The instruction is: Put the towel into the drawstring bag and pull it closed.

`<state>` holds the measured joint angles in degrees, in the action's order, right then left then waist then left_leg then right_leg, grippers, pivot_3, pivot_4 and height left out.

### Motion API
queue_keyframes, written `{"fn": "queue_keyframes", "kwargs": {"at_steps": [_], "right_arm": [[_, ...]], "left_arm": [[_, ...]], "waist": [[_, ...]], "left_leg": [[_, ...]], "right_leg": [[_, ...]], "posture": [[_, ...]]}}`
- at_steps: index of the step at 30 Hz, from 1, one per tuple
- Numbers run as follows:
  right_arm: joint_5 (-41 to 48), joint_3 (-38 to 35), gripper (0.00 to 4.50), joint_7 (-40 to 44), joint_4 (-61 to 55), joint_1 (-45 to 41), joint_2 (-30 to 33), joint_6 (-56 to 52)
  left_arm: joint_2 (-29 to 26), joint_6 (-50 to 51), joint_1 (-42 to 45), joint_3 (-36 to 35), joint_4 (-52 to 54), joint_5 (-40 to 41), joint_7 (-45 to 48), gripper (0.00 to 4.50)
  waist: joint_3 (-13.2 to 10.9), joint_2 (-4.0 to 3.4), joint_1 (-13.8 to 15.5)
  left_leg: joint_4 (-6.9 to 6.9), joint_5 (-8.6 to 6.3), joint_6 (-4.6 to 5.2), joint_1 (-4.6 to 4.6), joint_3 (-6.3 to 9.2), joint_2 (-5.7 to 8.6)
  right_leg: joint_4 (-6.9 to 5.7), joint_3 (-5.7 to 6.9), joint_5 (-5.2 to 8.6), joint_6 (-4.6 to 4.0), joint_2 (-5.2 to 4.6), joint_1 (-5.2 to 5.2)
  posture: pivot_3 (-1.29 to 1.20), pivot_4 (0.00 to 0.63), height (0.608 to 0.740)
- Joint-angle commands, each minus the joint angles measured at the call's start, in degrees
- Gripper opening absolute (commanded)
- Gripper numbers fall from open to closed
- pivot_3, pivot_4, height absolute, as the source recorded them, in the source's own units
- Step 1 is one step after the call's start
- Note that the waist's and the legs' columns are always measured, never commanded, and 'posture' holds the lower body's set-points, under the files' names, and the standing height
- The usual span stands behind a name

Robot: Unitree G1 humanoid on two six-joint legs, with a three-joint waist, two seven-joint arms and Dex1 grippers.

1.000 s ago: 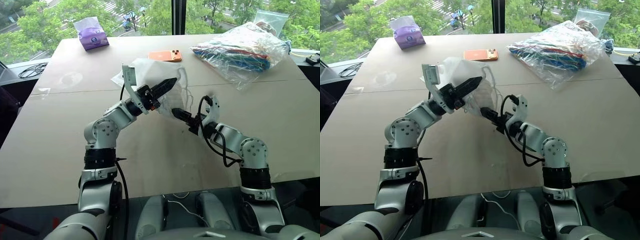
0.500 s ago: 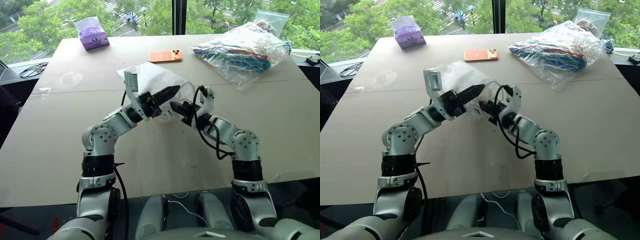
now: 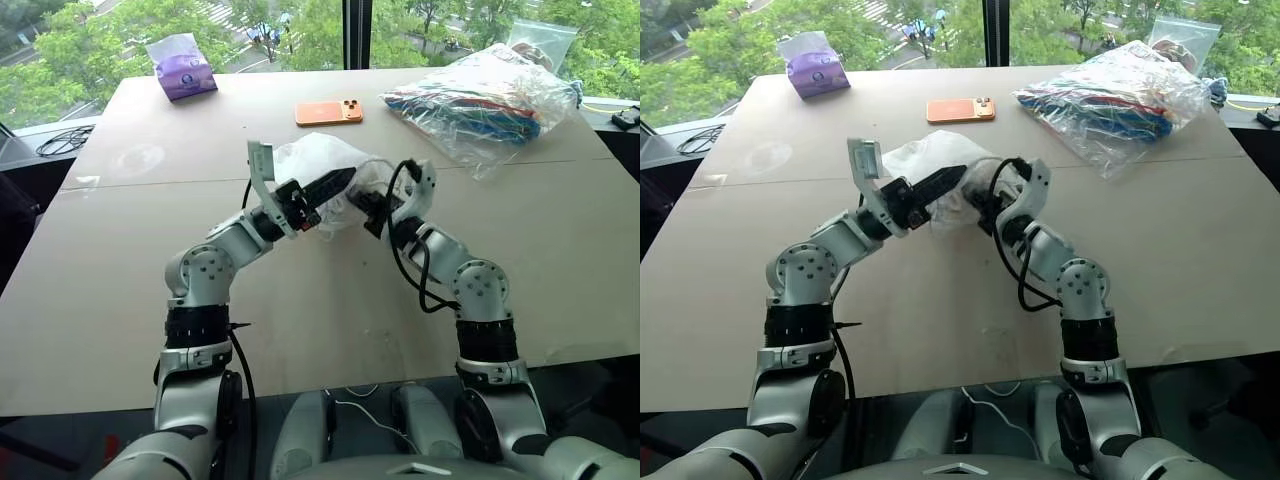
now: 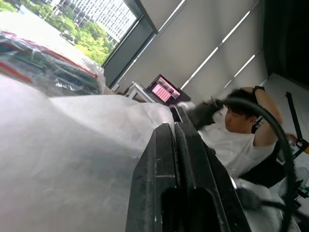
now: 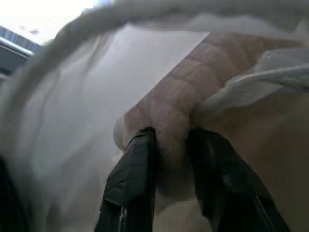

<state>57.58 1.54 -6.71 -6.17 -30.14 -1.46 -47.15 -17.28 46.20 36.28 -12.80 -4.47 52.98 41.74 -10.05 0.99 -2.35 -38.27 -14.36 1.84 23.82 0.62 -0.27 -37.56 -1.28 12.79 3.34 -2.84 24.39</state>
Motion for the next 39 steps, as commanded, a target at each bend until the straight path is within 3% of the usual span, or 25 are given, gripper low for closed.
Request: {"fn": "queue_keyframes", "kwargs": {"at_steps": [1, 2, 5, 7, 11, 18, 24, 29, 34, 38, 39], "right_arm": [[-4.16, 3.43, 2.89, 9.79, -9.84, 3.88, 9.46, -2.02], [-3.76, 3.65, 3.33, 12.9, -11.89, 5.41, 12.28, -2.5], [-7.01, 4.79, 3.33, 24.03, -17.72, 10.51, 21.97, 0.51], [-12.91, 5.86, 3.33, 28.86, -18.12, 12.91, 27.32, 4.9], [-32.45, 11.68, 3.33, 30.52, -9.52, 12.55, 33.79, 17.88], [-42.58, 10.93, 3.33, 27.37, 9.74, 2.71, 22.63, 28.2], [-44.22, 5.95, 3.33, 25.03, 25.14, -5.95, 14.24, 34.25], [-49.56, 6.28, 2.08, 24.81, 26.5, -4.75, 16.14, 37.23], [-50.37, 5.6, 0.03, 26.39, 16.42, 0.96, 18.5, 33.93], [-49.97, 4.72, 0.03, 26.54, 9.03, 2.7, 19.18, 29.41], [-49.83, 4.49, 0.01, 26.43, 7.51, 2.54, 19.2, 28.27]], "left_arm": [[-1.29, -2.52, 2.04, -1.86, -1.37, -0.76, 0.65, 0.0], [-1.37, -2.68, 2.21, -1.79, -1.59, -0.86, 0.8, 0.0], [-1.33, -2.99, 2.65, -1.85, -2.14, -1.1, 0.96, 0.0], [-1.3, -3.07, 2.63, -1.85, -2.1, -1.11, 1.04, 0.0], [-0.98, -3.04, 2.39, -1.88, -1.64, -0.87, 0.82, 0.0], [-0.74, -2.72, 1.66, -1.96, -0.72, -0.6, 0.49, 0.0], [-1.03, -2.58, 1.42, -1.8, -0.29, -0.78, 0.33, 0.0], [-1.52, -2.68, 1.46, -1.88, 0.11, -1.08, -0.04, 0.0], [-2.0, -2.64, 1.04, -2.08, -0.15, -1.54, -1.34, 0.0], [-2.7, -1.53, 0.81, -2.42, -0.77, -1.32, -2.18, 0.0], [-3.41, -1.15, 0.4, -2.24, -0.52, -1.27, -1.31, 0.28]], "waist": [[0.0, 0.01, 0.26], [0.0, 0.01, 0.38], [-0.01, 0.03, 0.43], [-0.01, 0.03, 0.42], [0.0, 0.05, 0.09], [-0.04, 0.08, -0.05], [-0.06, 0.11, 0.59], [-0.06, 0.11, 0.87], [-0.06, 0.1, 0.82], [-0.06, 0.1, 0.29], [-0.06, 0.1, 0.2]], "left_leg": [[-0.03, 0.0, 0.0, 0.02, 0.0, 0.03], [-0.04, 0.0, 0.0, 0.02, -0.02, 0.06], [-0.05, -0.01, 0.02, 0.03, -0.03, 0.12], [-0.04, -0.01, 0.02, 0.02, 0.0, 0.12], [-0.03, -0.01, 0.01, -0.07, -0.04, 0.13], [-0.05, 0.02, -0.04, -0.13, -0.14, 0.08], [-0.05, 0.12, -0.21, -0.05, -0.01, 0.05], [-0.03, 0.19, -0.32, -0.02, -0.01, 0.11], [0.0, 0.18, -0.31, -0.03, 0.02, 0.09], [-0.04, 0.07, -0.12, -0.11, -0.02, 0.09], [-0.05, 0.07, -0.12, -0.12, -0.02, 0.09]], "right_leg": [[0.05, 0.01, 0.0, 0.01, -0.05, -0.02], [0.1, -0.01, 0.0, 0.02, -0.08, -0.04], [0.29, -0.01, -0.01, 0.04, -0.15, -0.14], [0.32, 0.03, -0.01, 0.04, -0.12, -0.17], [0.28, 0.0, 0.0, 0.04, 0.0, -0.17], [0.18, -0.16, -0.02, 0.02, 0.09, -0.15], [0.19, -0.03, -0.02, 0.02, -0.07, -0.15], [0.24, 0.01, -0.02, 0.02, -0.18, -0.15], [0.2, 0.02, -0.02, 0.02, -0.16, -0.15], [0.03, -0.03, -0.02, 0.02, -0.16, -0.15], [-0.01, -0.03, -0.02, 0.02, -0.16, -0.15]], "posture": [[0.0, 0.15, 0.74], [0.0, 0.15, 0.74], [0.0, 0.15, 0.74], [0.0, 0.15, 0.74], [0.0, 0.15, 0.74], [0.0, 0.15, 0.74], [0.0, 0.15, 0.74], [0.0, 0.15, 0.74], [0.0, 0.15, 0.74], [0.0, 0.15, 0.74], [0.0, 0.15, 0.74]]}}
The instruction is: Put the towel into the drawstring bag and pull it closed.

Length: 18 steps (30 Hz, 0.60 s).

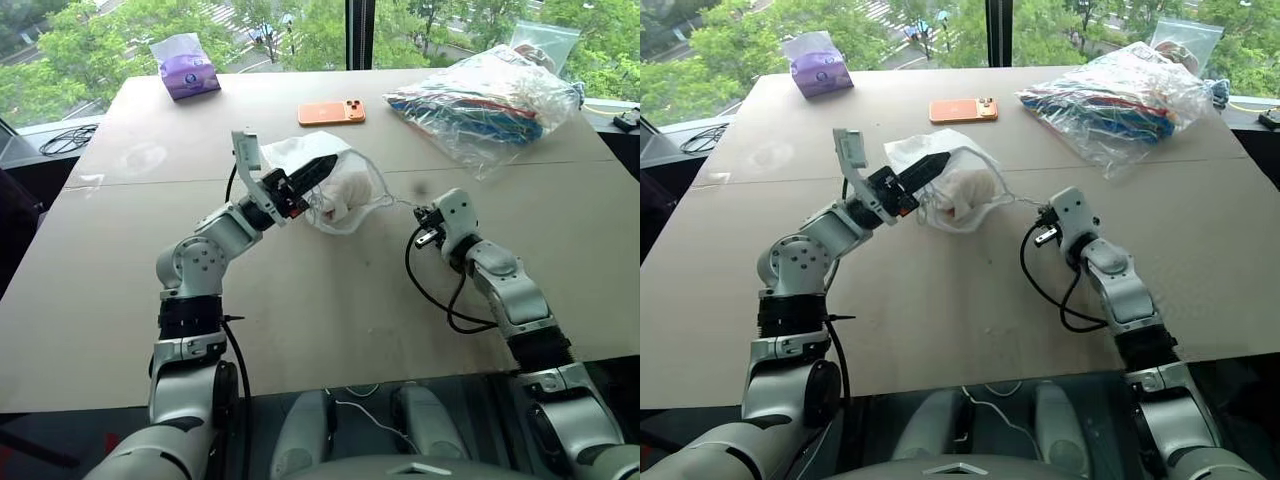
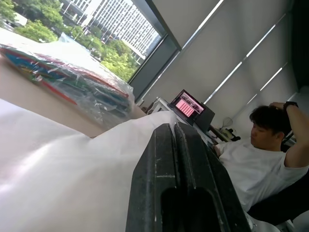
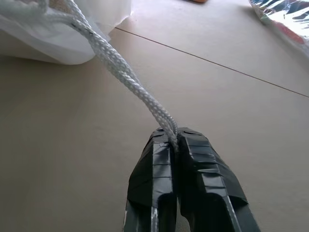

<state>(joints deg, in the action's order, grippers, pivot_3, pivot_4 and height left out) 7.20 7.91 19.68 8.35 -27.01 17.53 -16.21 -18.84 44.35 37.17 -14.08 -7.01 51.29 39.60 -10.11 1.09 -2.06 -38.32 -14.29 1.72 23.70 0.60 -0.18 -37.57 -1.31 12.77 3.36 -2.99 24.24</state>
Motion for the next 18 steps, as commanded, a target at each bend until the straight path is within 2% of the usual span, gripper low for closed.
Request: {"fn": "queue_keyframes", "kwargs": {"at_steps": [1, 2, 3, 5, 9, 13, 15, 18], "right_arm": [[0.66, -2.13, 0.0, -0.16, -8.2, -0.82, 0.16, -3.74], [0.73, -2.31, 0.0, -0.31, -9.16, -1.23, 0.08, -4.88], [0.74, -2.43, 0.0, -0.4, -9.82, -1.47, 0.01, -5.76], [0.48, -2.51, 0.0, -0.56, -10.79, -2.14, -0.25, -7.13], [0.1, -2.46, 0.0, -0.62, -12.15, -2.8, -0.85, -8.96], [0.3, -2.11, 0.0, 0.02, -13.81, -3.08, -1.36, -10.47], [0.27, -1.96, 0.0, 0.43, -14.53, -3.01, -1.45, -11.04], [0.11, -2.08, 0.0, 0.62, -15.05, -2.73, -1.48, -11.5]], "left_arm": [[-2.79, 1.38, -1.15, -0.57, 2.82, 0.65, 2.19, 0.45], [-3.8, 1.0, -1.7, -0.06, 3.21, -0.75, 1.95, 0.68], [-4.45, 0.58, -2.03, 0.31, 3.44, -1.85, 1.59, 1.19], [-8.56, 1.71, -3.88, 0.63, 5.01, -2.1, 4.79, 1.61], [-18.72, 1.84, -6.0, 0.91, 4.93, -3.63, 13.55, 1.61], [-25.56, -1.73, -7.16, -0.16, 1.8, -8.33, 16.47, 1.61], [-27.47, -2.85, -10.5, 0.54, 4.71, -10.41, 16.9, 1.61], [-27.46, -2.21, -20.81, 2.18, 17.7, -9.24, 17.2, 1.61]], "waist": [[0.0, 0.0, -0.27], [0.0, 0.0, -0.29], [0.0, 0.0, -0.27], [0.0, 0.0, -0.29], [-0.01, -0.01, -0.3], [-0.02, -0.02, 0.05], [-0.02, -0.02, -0.04], [-0.02, -0.03, -0.29]], "left_leg": [[0.0, 0.0, 0.0, -0.02, 0.01, 0.0], [0.0, 0.0, 0.0, -0.06, 0.01, 0.0], [0.0, 0.0, 0.0, -0.07, 0.02, -0.01], [0.0, 0.01, -0.01, -0.05, 0.05, -0.01], [0.02, 0.01, -0.02, -0.01, 0.0, -0.03], [0.02, 0.01, -0.03, 0.03, 0.01, -0.02], [0.01, 0.01, -0.02, 0.03, -0.01, -0.01], [0.08, 0.01, -0.02, 0.03, -0.09, -0.05]], "right_leg": [[-0.05, 0.0, 0.0, 0.0, 0.01, 0.0], [-0.09, -0.01, 0.0, -0.01, 0.05, 0.0], [-0.11, -0.01, 0.01, -0.01, 0.08, 0.0], [-0.11, 0.03, 0.01, -0.01, 0.08, 0.0], [-0.1, -0.04, 0.01, -0.02, 0.1, 0.1], [-0.07, 0.0, 0.02, -0.02, 0.05, 0.11], [-0.05, -0.02, 0.02, -0.02, 0.04, 0.11], [0.0, -0.09, 0.02, -0.02, -0.01, 0.14]], "posture": [[0.0, 0.15, 0.74], [0.0, 0.15, 0.74], [0.0, 0.15, 0.74], [0.0, 0.15, 0.74], [0.0, 0.15, 0.74], [0.0, 0.15, 0.74], [0.0, 0.15, 0.74], [0.0, 0.15, 0.74]]}}
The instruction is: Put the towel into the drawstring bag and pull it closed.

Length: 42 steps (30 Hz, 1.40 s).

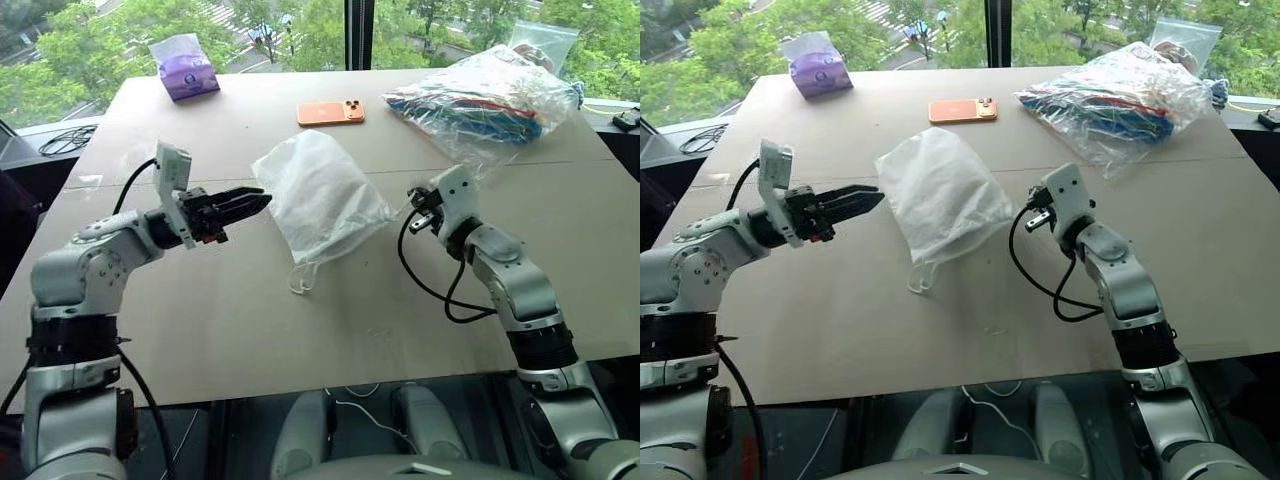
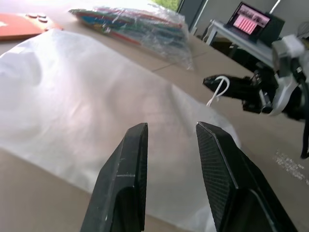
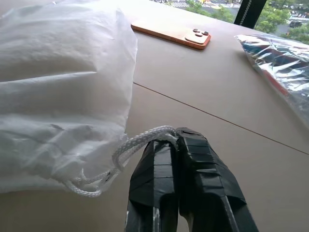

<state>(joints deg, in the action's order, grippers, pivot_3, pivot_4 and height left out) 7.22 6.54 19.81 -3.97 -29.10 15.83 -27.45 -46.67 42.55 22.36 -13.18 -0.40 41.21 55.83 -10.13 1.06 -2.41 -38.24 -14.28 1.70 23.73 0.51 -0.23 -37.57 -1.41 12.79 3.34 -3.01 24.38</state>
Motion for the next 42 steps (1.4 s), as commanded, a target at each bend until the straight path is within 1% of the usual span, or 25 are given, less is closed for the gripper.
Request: {"fn": "queue_keyframes", "kwargs": {"at_steps": [1, 4, 6, 7, 9, 13, 17, 20, 24, 29, 30, 31, 33, 40, 42], "right_arm": [[0.08, -0.78, 0.0, 0.49, -2.85, -0.55, 0.21, -0.37], [0.15, -0.96, 0.0, 0.36, -3.08, -0.36, -0.02, -0.71], [0.33, -0.94, 0.0, 0.44, -3.28, -0.24, -0.24, -1.0], [0.39, -0.88, 0.0, 0.52, -3.43, -0.2, -0.3, -1.15], [0.45, -0.91, 0.0, 0.71, -3.6, -0.14, -0.28, -1.31], [0.47, -0.82, 0.0, 1.67, -3.84, 0.04, 0.16, -1.72], [0.48, -0.48, 0.0, 2.52, -4.05, 0.39, 0.32, -1.95], [0.42, -0.44, 0.0, 2.97, -4.15, 0.41, 0.28, -2.09], [0.27, -0.5, 0.0, 3.12, -4.08, 0.39, 0.23, -2.04], [-0.04, -0.62, 0.0, 2.82, -4.15, 0.46, 0.04, -1.97], [-0.16, -0.74, 0.0, 2.56, -4.17, 0.59, -0.01, -1.84], [-0.29, -0.87, 0.0, 2.27, -4.19, 0.71, -0.03, -1.73], [-0.95, -1.48, 0.0, 1.06, -4.06, 0.82, 0.11, -1.41], [-5.3, -9.29, 0.0, -11.49, -0.08, -0.83, -0.4, 3.98], [-7.04, -11.58, 0.0, -15.46, 1.71, -1.7, -0.08, 6.05]], "left_arm": [[1.42, -0.14, -9.15, 1.52, 14.82, 1.35, -0.3, 1.61], [6.52, 0.5, -14.93, 1.77, 20.03, 1.29, -7.02, 1.61], [10.38, 0.77, -16.39, 0.62, 19.74, 1.02, -11.96, 1.61], [11.83, -0.78, -17.1, 0.24, 19.3, -0.41, -13.74, 1.61], [13.62, -3.51, -18.44, 0.01, 19.15, -2.76, -15.97, 1.61], [14.92, -10.71, -22.64, 2.24, 19.82, -8.61, -16.94, 1.61], [16.18, -17.6, -24.22, 5.91, 16.53, -14.22, -16.14, 1.61], [16.14, -21.27, -23.6, 8.66, 13.41, -18.02, -15.22, 1.61], [17.28, -22.93, -20.83, 10.57, 9.87, -19.94, -15.24, 1.61], [19.32, -24.38, -18.53, 10.77, 6.72, -21.53, -17.28, 1.61], [19.93, -24.53, -18.53, 10.52, 6.66, -21.71, -18.2, 1.08], [20.37, -24.83, -18.67, 10.25, 6.73, -22.13, -19.13, 0.88], [20.89, -26.06, -19.34, 8.93, 7.4, -23.24, -21.47, 0.03], [21.74, -29.46, -20.14, 0.23, 9.71, -26.19, -32.66, 0.03], [22.48, -29.76, -18.93, -3.38, 8.59, -27.06, -37.66, 0.03]], "waist": [[-0.01, 0.0, 0.22], [-0.01, 0.0, 0.64], [-0.01, 0.0, 0.78], [-0.01, 0.0, 0.8], [0.0, 0.01, 0.77], [0.0, 0.0, 0.49], [0.0, 0.0, 0.67], [0.0, 0.0, 0.76], [0.03, -0.02, 1.3], [0.04, -0.02, 1.54], [0.04, -0.03, 1.55], [0.05, -0.04, 1.55], [0.06, -0.05, 1.58], [0.05, -0.05, 1.54], [0.05, -0.05, 1.58]], "left_leg": [[0.03, 0.02, -0.03, 0.06, -0.03, 0.0], [0.03, 0.02, -0.03, 0.15, -0.01, -0.02], [0.02, 0.0, -0.01, 0.13, 0.01, -0.02], [0.01, 0.0, 0.0, 0.09, 0.0, -0.01], [-0.04, 0.01, -0.01, 0.06, 0.01, -0.01], [-0.05, 0.02, -0.03, -0.01, -0.09, 0.0], [-0.04, 0.02, -0.03, 0.03, -0.08, 0.0], [-0.05, 0.02, -0.03, 0.02, -0.09, 0.02], [-0.06, 0.02, -0.02, 0.0, -0.07, 0.03], [-0.07, 0.02, -0.02, 0.0, -0.08, 0.03], [-0.07, 0.02, -0.02, -0.01, -0.07, 0.03], [-0.07, 0.02, -0.02, -0.01, -0.07, 0.03], [-0.07, 0.02, -0.02, -0.02, -0.06, 0.03], [-0.07, 0.02, -0.02, -0.01, -0.05, 0.01], [-0.07, 0.02, -0.02, 0.01, -0.06, 0.02]], "right_leg": [[0.0, -0.01, 0.0, 0.0, -0.07, 0.06], [-0.04, 0.02, 0.0, 0.0, -0.12, 0.16], [-0.08, 0.03, -0.01, -0.01, -0.13, 0.15], [-0.13, 0.02, -0.01, -0.02, -0.13, 0.15], [-0.2, 0.02, -0.02, -0.03, -0.09, 0.14], [-0.26, -0.05, -0.01, -0.03, -0.05, 0.14], [-0.23, -0.03, -0.01, -0.03, -0.06, 0.14], [-0.23, -0.03, -0.01, -0.03, -0.06, 0.13], [-0.25, -0.01, -0.01, -0.03, -0.06, 0.12], [-0.25, -0.01, -0.02, -0.02, -0.04, 0.11], [-0.25, 0.0, -0.02, -0.02, -0.04, 0.1], [-0.26, -0.01, -0.02, -0.02, -0.05, 0.1], [-0.27, 0.0, -0.02, -0.02, -0.05, 0.09], [-0.29, 0.0, -0.02, -0.02, -0.03, 0.12], [-0.28, 0.0, -0.02, -0.02, -0.04, 0.12]], "posture": [[0.0, 0.15, 0.74], [0.0, 0.15, 0.74], [0.0, 0.15, 0.74], [0.0, 0.15, 0.74], [0.0, 0.15, 0.74], [0.0, 0.15, 0.74], [0.0, 0.15, 0.74], [0.0, 0.15, 0.74], [0.0, 0.15, 0.74], [0.0, 0.15, 0.74], [0.0, 0.15, 0.74], [0.0, 0.15, 0.74], [0.0, 0.15, 0.74], [0.0, 0.15, 0.74], [0.0, 0.15, 0.74]]}}
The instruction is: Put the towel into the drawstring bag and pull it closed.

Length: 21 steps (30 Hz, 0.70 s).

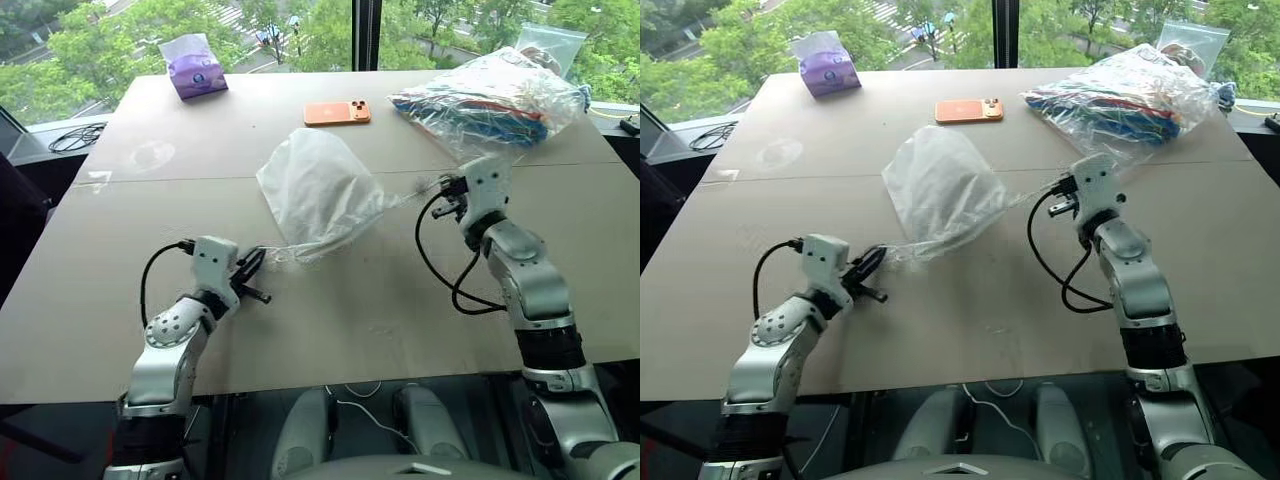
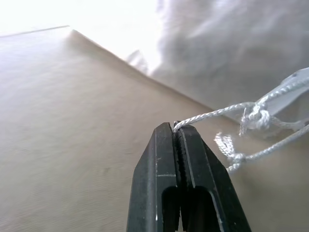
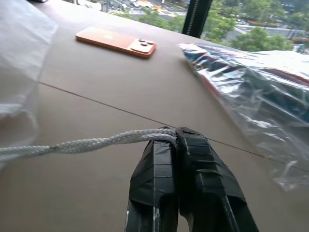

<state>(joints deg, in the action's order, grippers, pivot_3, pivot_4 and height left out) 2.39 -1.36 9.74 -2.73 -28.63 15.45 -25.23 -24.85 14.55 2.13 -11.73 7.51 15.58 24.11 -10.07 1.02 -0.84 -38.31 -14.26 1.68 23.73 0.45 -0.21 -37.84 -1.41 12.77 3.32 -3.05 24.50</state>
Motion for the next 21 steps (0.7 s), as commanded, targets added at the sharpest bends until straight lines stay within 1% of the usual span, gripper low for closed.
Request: {"fn": "queue_keyframes", "kwargs": {"at_steps": [1, 3, 7, 11, 15, 17, 19, 21], "right_arm": [[-2.93, -4.64, 0.0, -7.12, 1.24, -2.53, 0.53, 4.68], [-3.7, -5.91, 0.0, -9.55, 2.39, -3.02, 0.73, 5.91], [-4.53, -6.7, 0.0, -12.52, 3.86, -3.48, 1.26, 7.33], [-5.77, -9.98, 0.0, -19.0, 4.42, -3.3, 1.31, 5.97], [-4.53, -13.83, 0.0, -25.0, 4.47, -3.07, 0.68, 3.91], [-3.55, -16.26, 0.0, -27.89, 4.74, -3.01, 0.19, 2.9], [-2.43, -17.41, 0.0, -29.09, 4.92, -3.1, -0.07, 2.24], [0.57, -16.93, 0.0, -26.34, 5.3, -3.53, -0.29, 2.39]], "left_arm": [[1.04, -1.53, 2.28, -6.89, -0.4, -1.45, -8.58, 0.03], [1.46, -1.04, 3.8, -9.72, -2.02, -1.75, -12.56, 0.03], [0.79, -0.02, 5.61, -12.58, -4.06, -3.53, -18.22, 0.03], [-1.36, -0.5, 9.33, -17.39, -7.97, -7.47, -28.23, 0.03], [-2.01, -0.49, 12.02, -20.55, -11.18, -8.74, -35.38, 0.03], [-1.93, -0.18, 13.74, -20.51, -13.49, -8.68, -37.38, 0.03], [-1.58, -0.91, 15.06, -18.63, -14.63, -8.39, -36.83, 0.03], [-1.15, -1.77, 16.29, -14.9, -14.89, -7.61, -32.72, 0.03]], "waist": [[0.0, 0.0, 0.05], [0.0, 0.01, 0.07], [0.0, 0.01, -0.09], [0.0, 0.01, -0.03], [0.01, 0.04, 0.0], [0.01, 0.04, 0.02], [0.01, 0.04, 0.03], [0.01, 0.04, 0.07]], "left_leg": [[0.0, 0.0, 0.0, 0.0, -0.01, 0.01], [-0.01, 0.0, 0.0, 0.01, 0.0, 0.03], [0.0, 0.0, 0.0, 0.0, 0.0, 0.03], [0.01, 0.0, 0.0, 0.02, 0.03, 0.03], [0.0, 0.0, -0.01, 0.02, 0.04, 0.03], [0.0, 0.0, -0.01, 0.02, 0.03, 0.04], [0.0, 0.0, -0.01, 0.03, 0.04, 0.05], [0.0, 0.0, -0.01, 0.03, 0.03, 0.05]], "right_leg": [[0.0, -0.01, 0.0, 0.0, -0.02, 0.0], [0.0, 0.0, -0.01, 0.0, -0.02, 0.0], [0.0, 0.0, -0.01, 0.01, -0.01, 0.0], [0.0, 0.03, -0.01, 0.01, -0.01, 0.0], [-0.03, 0.03, -0.01, 0.0, -0.02, 0.0], [-0.03, 0.02, -0.01, 0.01, -0.03, 0.0], [-0.03, 0.04, -0.01, 0.01, -0.04, 0.0], [-0.02, 0.03, -0.01, 0.01, -0.04, 0.0]], "posture": [[0.0, 0.15, 0.74], [0.0, 0.15, 0.74], [0.0, 0.15, 0.74], [0.0, 0.15, 0.74], [0.0, 0.15, 0.74], [0.0, 0.15, 0.74], [0.0, 0.15, 0.74], [0.0, 0.15, 0.74]]}}
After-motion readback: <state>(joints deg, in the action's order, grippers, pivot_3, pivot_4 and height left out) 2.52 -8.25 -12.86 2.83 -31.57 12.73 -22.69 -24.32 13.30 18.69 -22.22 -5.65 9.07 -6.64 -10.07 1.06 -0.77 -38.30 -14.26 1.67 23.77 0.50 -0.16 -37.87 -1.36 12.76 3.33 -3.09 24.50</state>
